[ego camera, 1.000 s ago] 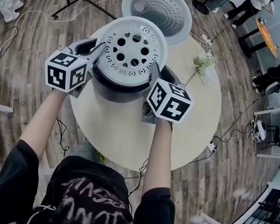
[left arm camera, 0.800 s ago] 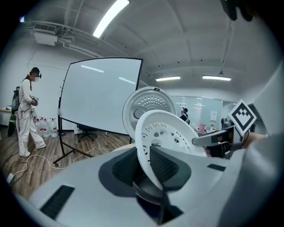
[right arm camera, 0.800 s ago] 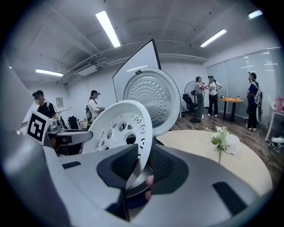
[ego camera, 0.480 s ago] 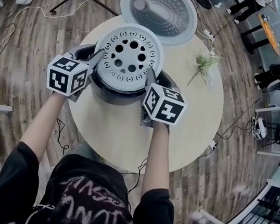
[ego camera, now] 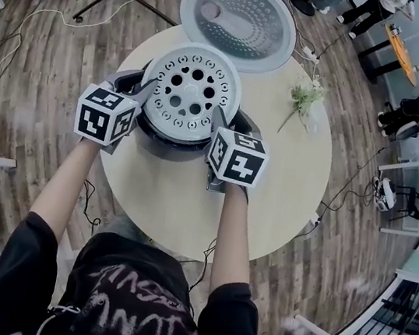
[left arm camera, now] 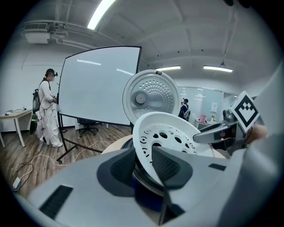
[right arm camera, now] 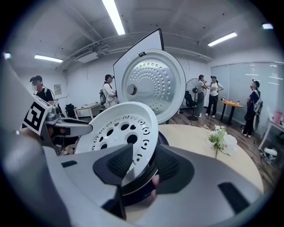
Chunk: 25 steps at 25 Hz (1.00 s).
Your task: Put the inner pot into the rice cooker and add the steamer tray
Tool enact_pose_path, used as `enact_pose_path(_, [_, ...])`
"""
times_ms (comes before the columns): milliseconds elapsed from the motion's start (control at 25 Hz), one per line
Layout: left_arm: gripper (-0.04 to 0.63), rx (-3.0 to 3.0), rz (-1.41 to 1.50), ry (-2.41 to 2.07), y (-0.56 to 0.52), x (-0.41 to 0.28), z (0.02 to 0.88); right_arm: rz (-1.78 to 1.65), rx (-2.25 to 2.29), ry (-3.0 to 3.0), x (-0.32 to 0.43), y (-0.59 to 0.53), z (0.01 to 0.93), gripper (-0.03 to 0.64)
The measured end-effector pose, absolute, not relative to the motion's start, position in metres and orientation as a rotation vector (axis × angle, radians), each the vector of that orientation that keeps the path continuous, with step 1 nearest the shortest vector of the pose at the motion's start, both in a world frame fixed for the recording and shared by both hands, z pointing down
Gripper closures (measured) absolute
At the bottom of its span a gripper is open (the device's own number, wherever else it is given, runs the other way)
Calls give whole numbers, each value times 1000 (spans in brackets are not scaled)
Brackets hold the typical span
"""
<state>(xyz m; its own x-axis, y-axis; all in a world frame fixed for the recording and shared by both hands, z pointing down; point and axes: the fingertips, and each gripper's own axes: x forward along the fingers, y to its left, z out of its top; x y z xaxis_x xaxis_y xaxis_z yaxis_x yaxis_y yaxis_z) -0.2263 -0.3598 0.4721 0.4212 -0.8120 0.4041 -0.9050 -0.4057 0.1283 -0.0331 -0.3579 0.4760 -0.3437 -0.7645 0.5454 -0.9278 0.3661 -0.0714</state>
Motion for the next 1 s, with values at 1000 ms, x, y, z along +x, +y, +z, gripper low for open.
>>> enact_pose_path(1000, [440,2371,409,-1474,-355,-220,468,578,1532,-2276,-17,-345,464,415])
